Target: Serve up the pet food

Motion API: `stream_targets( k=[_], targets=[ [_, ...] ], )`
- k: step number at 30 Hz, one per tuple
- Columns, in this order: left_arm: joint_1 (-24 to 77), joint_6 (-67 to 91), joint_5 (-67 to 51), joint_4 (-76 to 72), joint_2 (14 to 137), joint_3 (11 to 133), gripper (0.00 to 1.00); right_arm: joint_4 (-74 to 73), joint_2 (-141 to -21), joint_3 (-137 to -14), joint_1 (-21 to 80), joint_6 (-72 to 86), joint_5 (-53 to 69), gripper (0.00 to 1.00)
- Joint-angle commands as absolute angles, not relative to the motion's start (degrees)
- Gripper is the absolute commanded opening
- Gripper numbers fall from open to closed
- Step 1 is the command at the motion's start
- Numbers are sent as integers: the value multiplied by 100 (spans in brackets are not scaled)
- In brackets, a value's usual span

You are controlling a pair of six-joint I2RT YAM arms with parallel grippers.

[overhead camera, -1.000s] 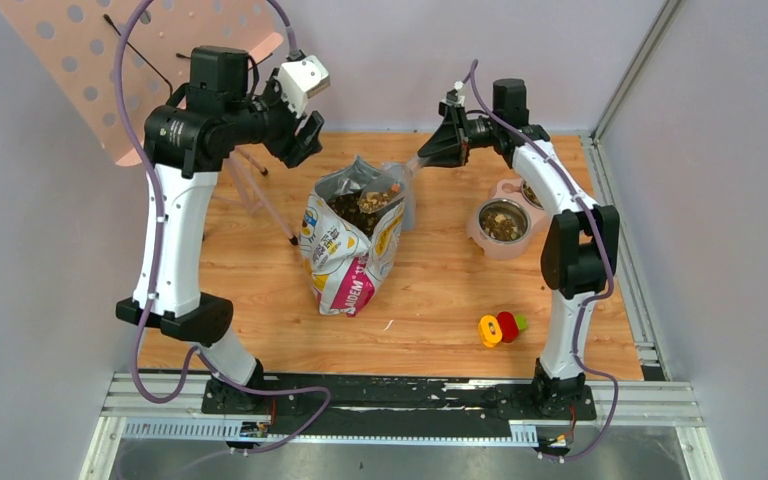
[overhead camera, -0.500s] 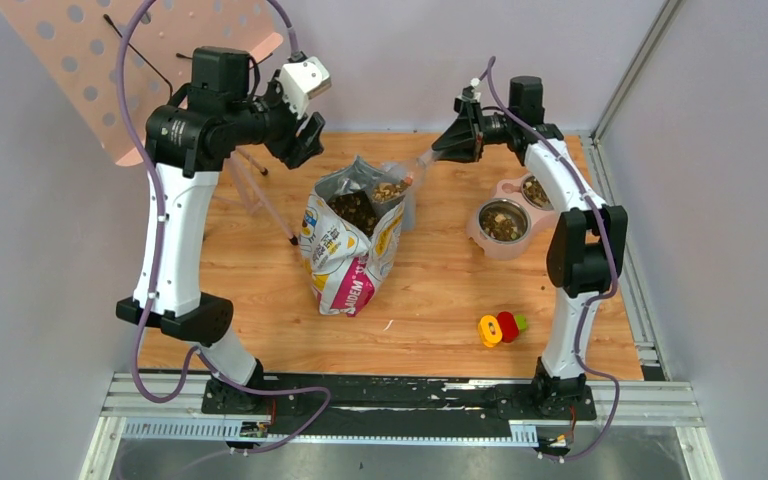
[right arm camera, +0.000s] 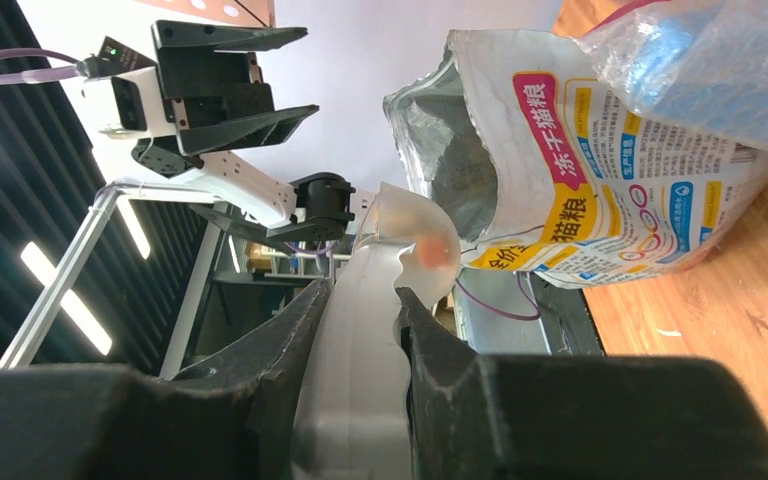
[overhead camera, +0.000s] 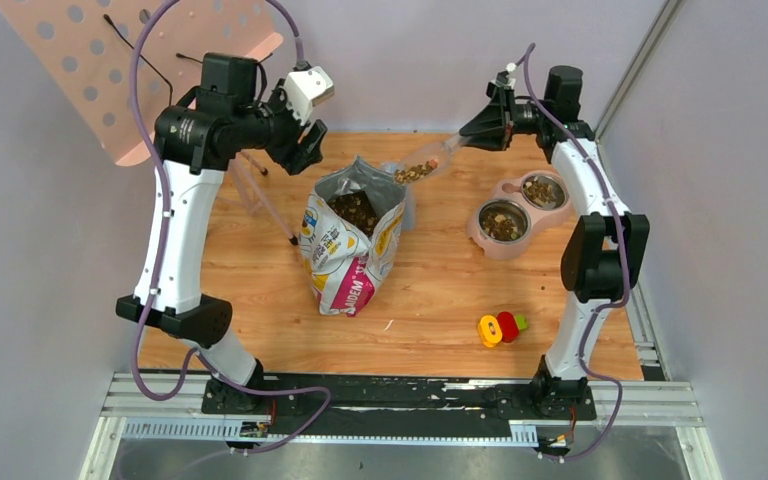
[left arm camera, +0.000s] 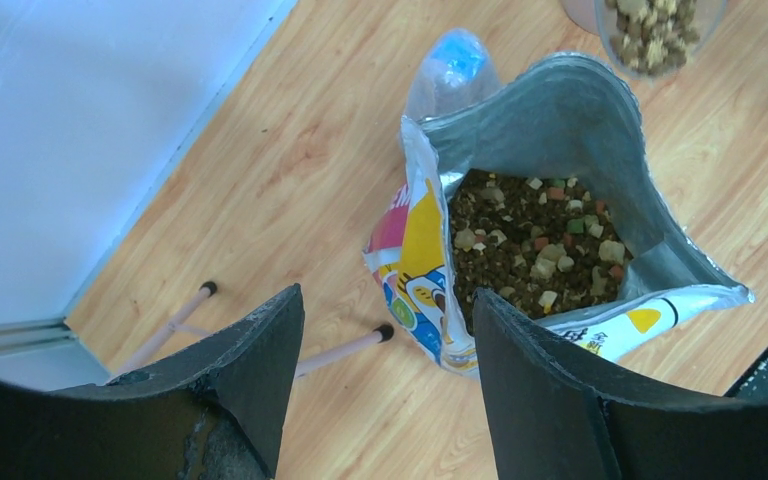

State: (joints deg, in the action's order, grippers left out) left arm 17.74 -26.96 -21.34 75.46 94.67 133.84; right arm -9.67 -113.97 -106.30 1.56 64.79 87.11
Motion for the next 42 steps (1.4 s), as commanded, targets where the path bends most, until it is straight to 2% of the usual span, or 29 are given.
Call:
stream_targets(
  k=[1, 22, 42],
  targets=[
    [1740, -2597, -2331, 7483, 9284, 13293, 71, -561, -10873, -10384, -259, 6739, 8856, 0],
    [1775, -2410, -2972, 7455, 9666, 13580, 70, -53, -9777, -8351, -2079, 6674, 8777, 0],
    [1778, -2498, -3038, 7524, 9532, 13474, 70, -287, -9990, -7674, -3340, 5842, 8088, 0]
  ],
)
